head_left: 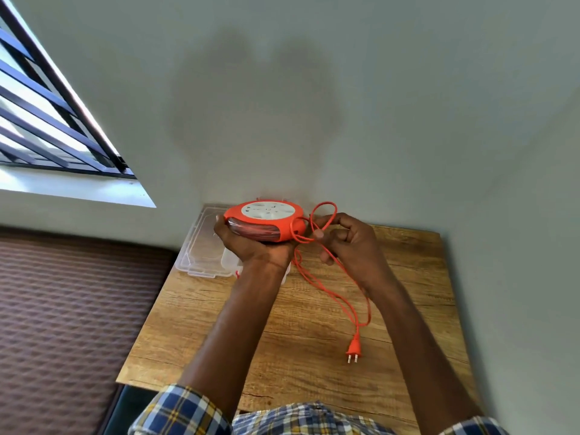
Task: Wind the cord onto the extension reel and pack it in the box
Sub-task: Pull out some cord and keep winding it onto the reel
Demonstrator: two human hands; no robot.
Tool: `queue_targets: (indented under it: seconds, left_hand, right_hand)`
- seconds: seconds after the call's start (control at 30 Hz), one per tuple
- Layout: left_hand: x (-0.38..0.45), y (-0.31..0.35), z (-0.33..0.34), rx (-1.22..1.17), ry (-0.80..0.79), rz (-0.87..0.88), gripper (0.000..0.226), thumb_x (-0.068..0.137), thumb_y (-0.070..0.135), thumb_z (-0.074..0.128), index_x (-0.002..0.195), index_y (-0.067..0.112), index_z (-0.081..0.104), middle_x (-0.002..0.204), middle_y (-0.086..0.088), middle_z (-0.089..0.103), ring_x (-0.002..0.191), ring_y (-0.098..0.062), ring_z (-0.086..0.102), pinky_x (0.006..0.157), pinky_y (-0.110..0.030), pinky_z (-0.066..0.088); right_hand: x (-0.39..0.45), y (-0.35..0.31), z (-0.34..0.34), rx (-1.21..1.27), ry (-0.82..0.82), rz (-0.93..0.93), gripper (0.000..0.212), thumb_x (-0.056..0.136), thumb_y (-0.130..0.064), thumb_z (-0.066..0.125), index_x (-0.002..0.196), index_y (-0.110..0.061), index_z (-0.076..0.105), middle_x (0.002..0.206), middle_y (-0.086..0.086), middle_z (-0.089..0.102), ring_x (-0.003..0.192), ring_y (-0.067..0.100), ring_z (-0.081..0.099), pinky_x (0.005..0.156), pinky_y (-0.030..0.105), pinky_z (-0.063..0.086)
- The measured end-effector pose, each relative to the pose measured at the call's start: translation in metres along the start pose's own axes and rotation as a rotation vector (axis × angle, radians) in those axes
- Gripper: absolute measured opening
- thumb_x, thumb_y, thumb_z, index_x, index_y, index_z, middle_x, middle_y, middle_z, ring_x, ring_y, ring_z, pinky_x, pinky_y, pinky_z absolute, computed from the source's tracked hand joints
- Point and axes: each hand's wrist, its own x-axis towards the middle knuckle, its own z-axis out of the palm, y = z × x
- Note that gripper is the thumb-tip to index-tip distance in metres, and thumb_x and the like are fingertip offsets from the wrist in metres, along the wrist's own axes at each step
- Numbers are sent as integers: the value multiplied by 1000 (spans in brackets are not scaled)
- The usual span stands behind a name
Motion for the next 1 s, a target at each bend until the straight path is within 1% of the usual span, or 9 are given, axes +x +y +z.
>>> queue_targets:
  seconds: [0.13, 0.23, 0.33, 0.5, 0.6, 0.67, 0.77, 0.87, 1.0]
  left_hand:
    - [5, 7, 9, -36, -7, -55, 89, 88, 73, 38, 148, 10, 56, 148, -30, 54, 135, -56, 49, 115, -72, 30]
    - [10, 10, 12, -49, -13, -68, 87, 86, 75, 42, 144, 12, 56, 144, -32, 55, 129, -58, 51, 103, -76, 41]
    - [15, 6, 12, -12, -5, -82, 90, 84, 77, 42, 145, 13, 55, 144, -33, 54, 130, -60, 50, 100, -78, 42]
    - [23, -5, 12, 45, 45, -85, 89, 84, 79, 40, 143, 14, 58, 145, -29, 56, 133, -56, 50, 114, -76, 30]
    - [27, -7, 12, 17, 31, -122, 89, 84, 78, 41, 145, 14, 56, 146, -31, 55, 134, -59, 48, 113, -78, 30]
    - [29, -6, 12, -3, 19, -147, 90, 84, 78, 42, 146, 14, 55, 145, -34, 53, 133, -63, 47, 108, -83, 31]
    - [31, -3, 12, -16, 12, -174, 91, 83, 80, 41, 143, 12, 54, 144, -36, 51, 132, -65, 46, 108, -84, 31]
    - [34, -1, 13, -18, 25, -185, 92, 86, 78, 40, 146, 10, 52, 147, -37, 49, 133, -64, 45, 112, -81, 28]
    - [35, -1, 17, -26, 53, -191, 90, 88, 76, 37, 149, 11, 51, 148, -36, 49, 134, -61, 44, 113, -78, 29]
  right_hand:
    - [5, 6, -29, -139, -72, -36, 28, 95, -12, 72, 121, -22, 75, 61, 0, 57, 55, 12, 54, 58, 26, 52]
    - [8, 13, -46, -407, -95, 33, 17, 93, -15, 74, 103, -26, 82, 73, 7, 72, 58, 8, 56, 65, 32, 49]
    - [10, 13, -53, -563, -36, 72, 10, 91, -19, 76, 87, -25, 82, 77, -7, 76, 66, 2, 61, 69, 28, 45]
    - [6, 1, -28, 42, -110, 109, 24, 92, 8, 65, 107, -9, 70, 86, 8, 78, 73, 13, 71, 70, 22, 53]
    - [0, 0, -16, 235, -159, 190, 39, 79, 4, 58, 114, -10, 67, 83, 17, 70, 44, 13, 48, 49, 26, 41]
    - [-1, 4, -16, 313, -158, 220, 49, 81, 9, 48, 123, -9, 66, 93, 21, 66, 40, 8, 32, 47, 22, 27]
    - [-1, 5, -18, 370, -164, 241, 54, 86, 14, 40, 126, -9, 68, 111, 27, 65, 42, 7, 29, 47, 22, 23]
    - [2, 4, -26, 595, -306, 279, 41, 86, -9, 53, 125, -6, 68, 117, 24, 62, 57, 11, 41, 49, 23, 27]
    - [3, 1, -29, 849, -379, 326, 60, 93, -49, 62, 132, -3, 60, 120, 22, 62, 88, 22, 58, 56, 28, 40]
